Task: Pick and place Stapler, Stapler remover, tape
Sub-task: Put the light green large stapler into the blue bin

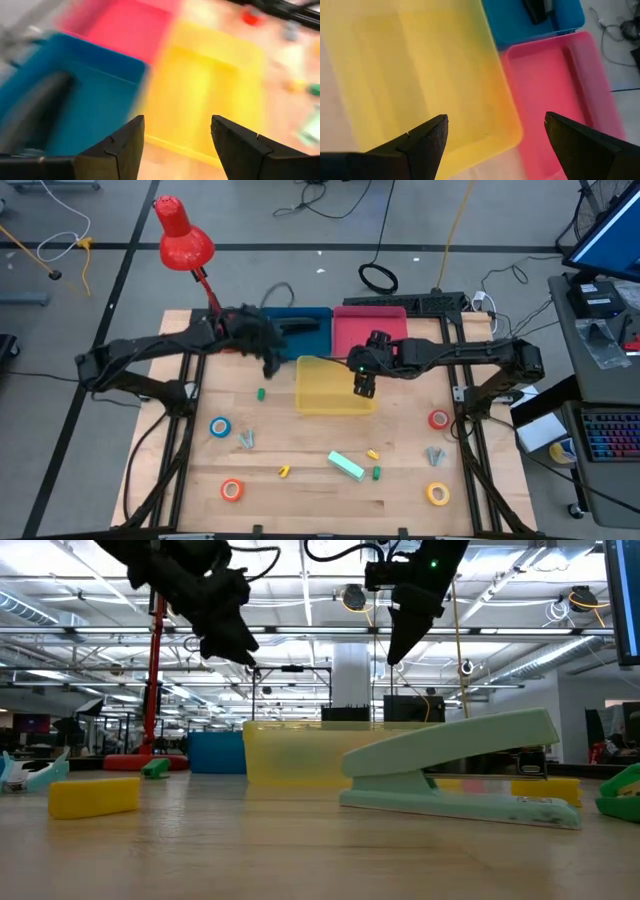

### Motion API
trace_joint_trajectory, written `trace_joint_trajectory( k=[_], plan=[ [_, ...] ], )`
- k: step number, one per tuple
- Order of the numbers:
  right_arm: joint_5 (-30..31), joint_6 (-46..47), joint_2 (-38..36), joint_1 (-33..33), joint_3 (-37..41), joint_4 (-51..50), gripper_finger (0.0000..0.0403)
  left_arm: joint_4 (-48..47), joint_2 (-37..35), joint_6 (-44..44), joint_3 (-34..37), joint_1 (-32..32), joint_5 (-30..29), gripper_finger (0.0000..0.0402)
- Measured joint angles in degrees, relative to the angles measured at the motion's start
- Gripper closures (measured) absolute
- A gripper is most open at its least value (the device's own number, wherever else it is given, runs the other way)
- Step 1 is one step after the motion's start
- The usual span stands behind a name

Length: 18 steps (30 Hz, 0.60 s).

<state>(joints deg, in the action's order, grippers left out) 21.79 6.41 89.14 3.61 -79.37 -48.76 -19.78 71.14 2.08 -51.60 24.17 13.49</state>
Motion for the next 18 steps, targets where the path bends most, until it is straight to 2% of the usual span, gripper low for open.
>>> trace_joint_trajectory(
  k=[3,9,14,18],
  plan=[
    [-5.1,3.5,-0.8,-1.9,0.0,0.4,0.0083,-0.2,-0.1,2.6,0.0,-6.8,-1.5,0.0172],
    [-22.1,11.4,-2.0,-6.2,0.0,3.8,0.0083,0.0,-0.1,7.2,0.0,-17.8,-11.3,0.0172],
    [-27.6,18.3,-1.8,-12.1,0.0,10.1,0.0083,0.2,-0.9,8.9,0.0,-24.8,-15.9,0.0172],
    [-27.9,25.2,-1.3,-17.4,0.0,13.2,0.0083,1.1,-2.6,11.0,1.4,-29.8,-20.6,0.0172]
  ],
)
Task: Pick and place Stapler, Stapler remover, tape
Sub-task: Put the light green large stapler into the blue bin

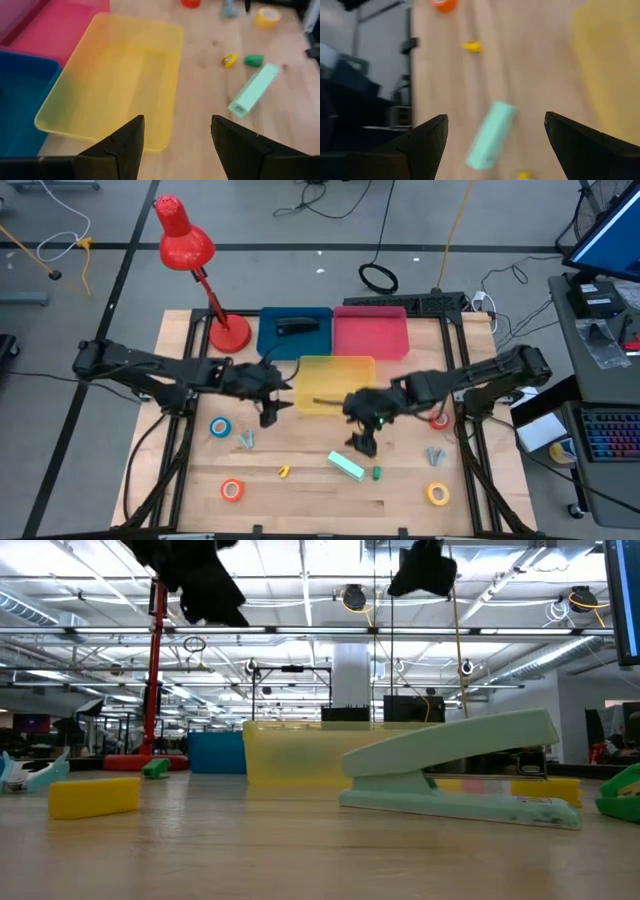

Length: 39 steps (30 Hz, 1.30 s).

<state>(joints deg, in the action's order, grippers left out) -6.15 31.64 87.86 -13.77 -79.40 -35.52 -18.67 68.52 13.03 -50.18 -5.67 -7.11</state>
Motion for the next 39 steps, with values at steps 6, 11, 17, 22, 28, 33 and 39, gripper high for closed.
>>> trace_joint_trajectory(
  k=[6,11,17,22,28,33,39],
  plan=[
    [1.6,10.3,1.1,-6.8,-0.1,1.6,0.0083,6.3,-6.3,6.2,8.1,-6.5,-5.7,0.0172],
    [3.0,16.6,3.9,-9.7,0.0,1.5,0.0083,8.0,-13.4,10.9,15.0,-10.9,-11.8,0.0172],
    [0.9,22.5,7.0,-10.5,0.0,2.0,0.0083,8.4,-19.2,13.7,18.7,-14.5,-17.0,0.0172],
    [-0.4,26.7,8.9,-9.8,0.0,-0.1,0.0083,7.8,-20.3,13.7,19.2,-15.9,-19.9,0.0172],
    [-1.6,29.2,10.6,-8.1,0.0,-3.5,0.0083,7.9,-20.1,13.0,19.3,-15.7,-20.5,0.0172],
    [-3.1,28.4,13.0,-7.9,0.0,-2.7,0.0083,8.2,-20.1,13.0,19.3,-15.8,-21.0,0.0172],
    [-2.9,25.8,16.1,-8.0,0.0,-2.9,0.0083,8.2,-20.1,13.0,19.3,-15.8,-21.4,0.0172]
  ],
)
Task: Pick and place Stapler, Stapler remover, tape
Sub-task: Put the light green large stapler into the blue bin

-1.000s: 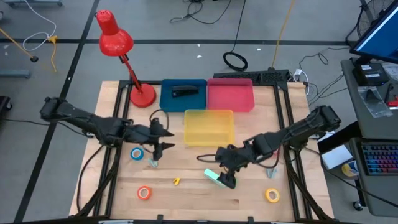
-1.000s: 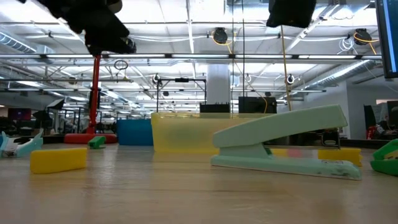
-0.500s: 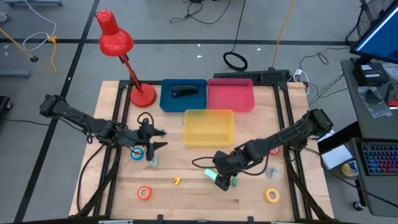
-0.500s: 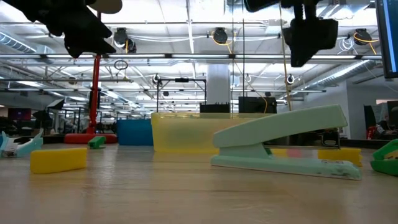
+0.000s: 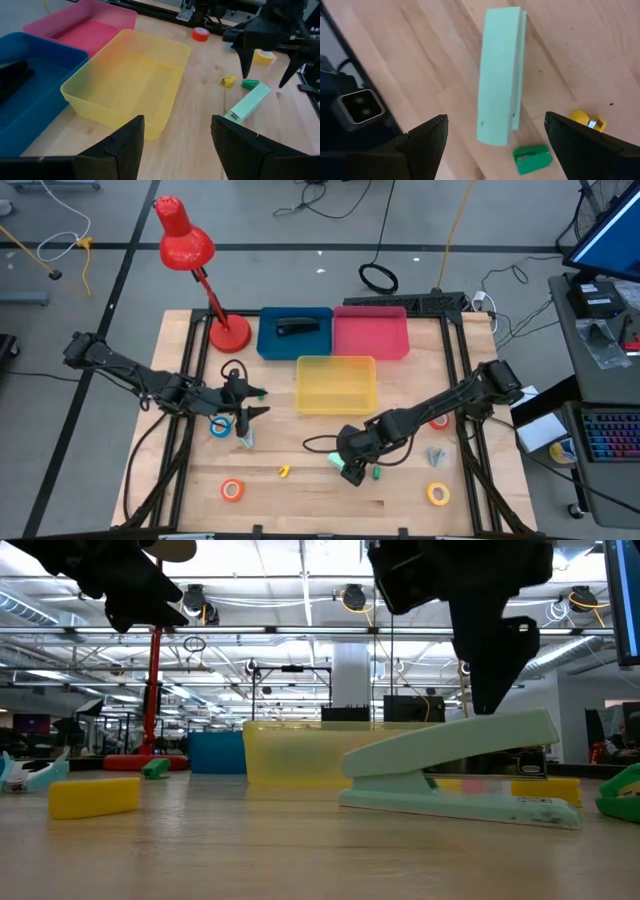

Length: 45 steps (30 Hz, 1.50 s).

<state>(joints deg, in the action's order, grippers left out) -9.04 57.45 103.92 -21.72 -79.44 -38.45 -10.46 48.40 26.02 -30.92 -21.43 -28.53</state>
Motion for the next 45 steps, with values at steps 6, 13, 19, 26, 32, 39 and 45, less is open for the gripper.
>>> trace_joint_trajectory(
  k=[6,13,19,26,32,39,45],
  plan=[
    [0.2,-1.7,1.0,0.0,0.1,0.3,0.0083,0.0,0.0,-0.4,0.0,0.0,0.0,0.0172],
    [1.4,-2.2,1.0,-0.1,0.0,0.6,0.0083,0.0,0.0,-0.4,0.0,0.0,0.0,0.0172],
    [1.5,-2.8,1.0,-0.5,0.0,0.7,0.0083,0.0,0.0,-0.4,0.0,0.0,0.0,0.0172],
    [1.1,-4.2,1.0,-0.5,2.1,4.2,0.0083,0.0,0.0,-0.6,0.0,0.0,0.0,0.0172],
    [-1.6,-4.1,1.0,-0.2,6.4,8.4,0.0083,0.0,0.0,-1.6,0.0,0.0,-0.7,0.0172],
    [-1.7,-3.7,1.0,0.5,10.6,8.5,0.0083,0.0,0.0,-1.5,0.0,0.0,-1.2,0.0172],
    [-1.7,-3.5,1.0,1.5,11.9,9.2,0.0083,0.0,0.0,-0.8,0.0,0.0,-1.2,0.0172]
  ],
)
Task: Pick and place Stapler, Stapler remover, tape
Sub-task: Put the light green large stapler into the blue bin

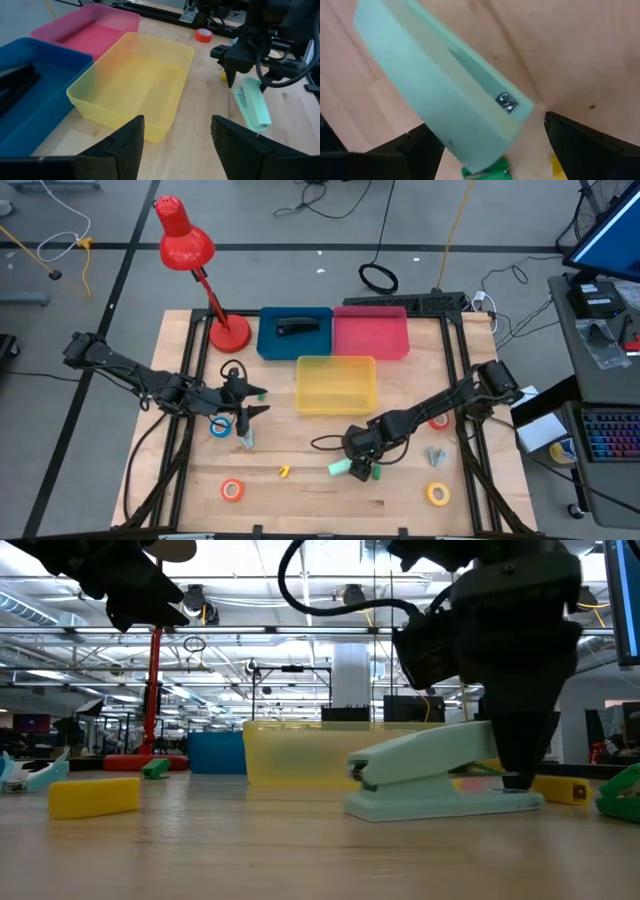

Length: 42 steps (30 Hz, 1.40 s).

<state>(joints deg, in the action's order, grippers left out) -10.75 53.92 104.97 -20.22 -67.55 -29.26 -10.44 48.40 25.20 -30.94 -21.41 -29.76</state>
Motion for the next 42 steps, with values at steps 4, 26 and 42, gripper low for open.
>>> trace_joint_trajectory(
  k=[4,26,42],
  plan=[
    [0.0,-2.8,0.0,0.4,0.0,2.2,0.0083,0.0,0.0,0.5,0.0,0.0,0.0,0.0172],
    [-2.9,-25.4,-0.1,3.2,0.0,4.3,0.0083,0.0,0.0,0.6,0.0,0.0,-0.3,0.0172],
    [-2.7,-31.7,-0.1,3.4,0.0,7.8,0.0083,-0.1,0.0,0.6,0.0,0.0,-0.3,0.0172]
  ],
)
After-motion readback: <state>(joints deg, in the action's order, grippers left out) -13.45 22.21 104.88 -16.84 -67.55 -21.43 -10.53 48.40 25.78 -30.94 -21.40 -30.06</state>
